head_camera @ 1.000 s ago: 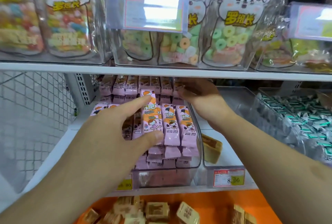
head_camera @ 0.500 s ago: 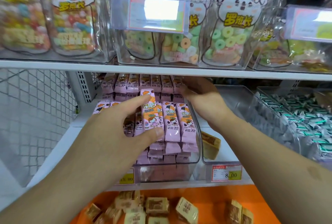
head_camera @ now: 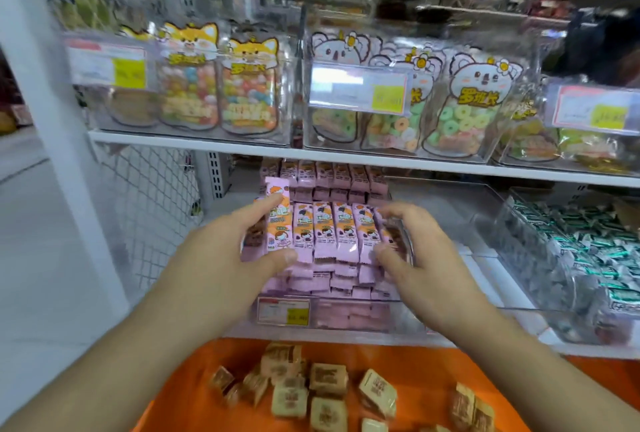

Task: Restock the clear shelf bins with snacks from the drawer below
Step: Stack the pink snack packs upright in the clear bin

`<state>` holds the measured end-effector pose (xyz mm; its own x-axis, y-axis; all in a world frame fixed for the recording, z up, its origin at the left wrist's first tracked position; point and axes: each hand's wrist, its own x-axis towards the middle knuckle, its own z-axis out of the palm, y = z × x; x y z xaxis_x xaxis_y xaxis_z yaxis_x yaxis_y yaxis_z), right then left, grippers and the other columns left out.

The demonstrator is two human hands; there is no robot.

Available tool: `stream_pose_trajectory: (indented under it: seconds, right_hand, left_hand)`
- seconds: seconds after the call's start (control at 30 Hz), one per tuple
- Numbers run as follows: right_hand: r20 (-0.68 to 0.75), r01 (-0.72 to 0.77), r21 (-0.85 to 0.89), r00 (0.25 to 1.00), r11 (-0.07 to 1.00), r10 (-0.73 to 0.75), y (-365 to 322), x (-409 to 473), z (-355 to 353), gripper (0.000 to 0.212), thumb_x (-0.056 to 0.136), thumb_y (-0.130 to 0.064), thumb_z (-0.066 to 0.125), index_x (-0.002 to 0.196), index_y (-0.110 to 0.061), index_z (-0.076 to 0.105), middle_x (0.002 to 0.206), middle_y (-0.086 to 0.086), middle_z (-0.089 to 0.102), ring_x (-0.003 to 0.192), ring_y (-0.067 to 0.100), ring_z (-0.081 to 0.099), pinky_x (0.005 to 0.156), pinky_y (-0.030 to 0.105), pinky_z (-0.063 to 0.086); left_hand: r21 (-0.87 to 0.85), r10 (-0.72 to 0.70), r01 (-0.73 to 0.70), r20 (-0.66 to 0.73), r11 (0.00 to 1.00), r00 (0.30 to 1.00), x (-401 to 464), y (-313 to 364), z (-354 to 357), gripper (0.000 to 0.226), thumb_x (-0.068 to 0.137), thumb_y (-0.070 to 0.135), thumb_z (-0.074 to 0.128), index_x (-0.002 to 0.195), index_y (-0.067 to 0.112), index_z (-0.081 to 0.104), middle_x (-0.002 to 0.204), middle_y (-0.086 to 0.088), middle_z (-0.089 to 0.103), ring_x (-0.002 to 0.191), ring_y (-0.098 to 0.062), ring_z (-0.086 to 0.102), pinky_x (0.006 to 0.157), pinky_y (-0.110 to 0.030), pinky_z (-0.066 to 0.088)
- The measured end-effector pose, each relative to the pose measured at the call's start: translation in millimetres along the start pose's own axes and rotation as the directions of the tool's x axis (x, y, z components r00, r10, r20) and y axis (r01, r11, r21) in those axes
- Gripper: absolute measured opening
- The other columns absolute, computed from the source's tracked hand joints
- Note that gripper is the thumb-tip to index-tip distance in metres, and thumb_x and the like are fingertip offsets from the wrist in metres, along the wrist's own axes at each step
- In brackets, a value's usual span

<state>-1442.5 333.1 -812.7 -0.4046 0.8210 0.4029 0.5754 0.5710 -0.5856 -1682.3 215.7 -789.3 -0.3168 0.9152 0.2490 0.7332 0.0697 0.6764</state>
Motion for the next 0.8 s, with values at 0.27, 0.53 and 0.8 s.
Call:
stream_pose_trajectory:
  seconds: [0.27, 0.53, 0.8]
  right_hand:
    - [0.182, 0.178, -0.096, 0.970, 0.979, -0.159, -69.0, 7.7, 42.7, 0.051, 0.100, -0.025, 0.065, 0.146, -0.023, 0.046, 0.145, -0.009, 0.042, 0.138, 0.007, 0.033, 0.115, 0.022, 0.028]
    - [0.219, 0.190, -0.070, 0.961, 0.979, -0.171, -89.9, 35.1, 73.6, 0.055, 0.096, -0.022, 0.066, 0.148, -0.023, 0.049, 0.135, -0.004, 0.053, 0.134, 0.014, 0.040, 0.116, 0.035, 0.034]
    - [0.230, 0.139, -0.041, 0.965, 0.990, -0.126, -86.4, 38.9, 86.0, 0.058, 0.094, -0.028, 0.064, 0.150, -0.026, 0.047, 0.142, -0.006, 0.051, 0.139, 0.017, 0.038, 0.117, 0.048, 0.034]
  left_hand:
    - [-0.020, -0.040, 0.041, 0.065, 0.999, 0.997, 23.1, -30.4, -26.2, 0.072, 0.092, 0.049, 0.072, 0.153, 0.057, 0.034, 0.157, 0.019, 0.045, 0.144, -0.015, 0.045, 0.107, -0.033, 0.042]
    - [0.073, 0.028, -0.043, 0.195, 0.996, 0.980, 50.2, -43.3, -16.0, 0.068, 0.099, 0.051, 0.061, 0.158, 0.052, 0.027, 0.163, 0.015, 0.039, 0.151, -0.018, 0.036, 0.121, -0.038, 0.034]
    - [-0.081, 0.033, -0.017, 0.201, 0.997, 0.979, 56.1, -47.8, -11.7, 0.064, 0.101, 0.037, 0.063, 0.159, 0.037, 0.036, 0.157, 0.015, 0.039, 0.141, 0.005, 0.038, 0.103, -0.011, 0.026]
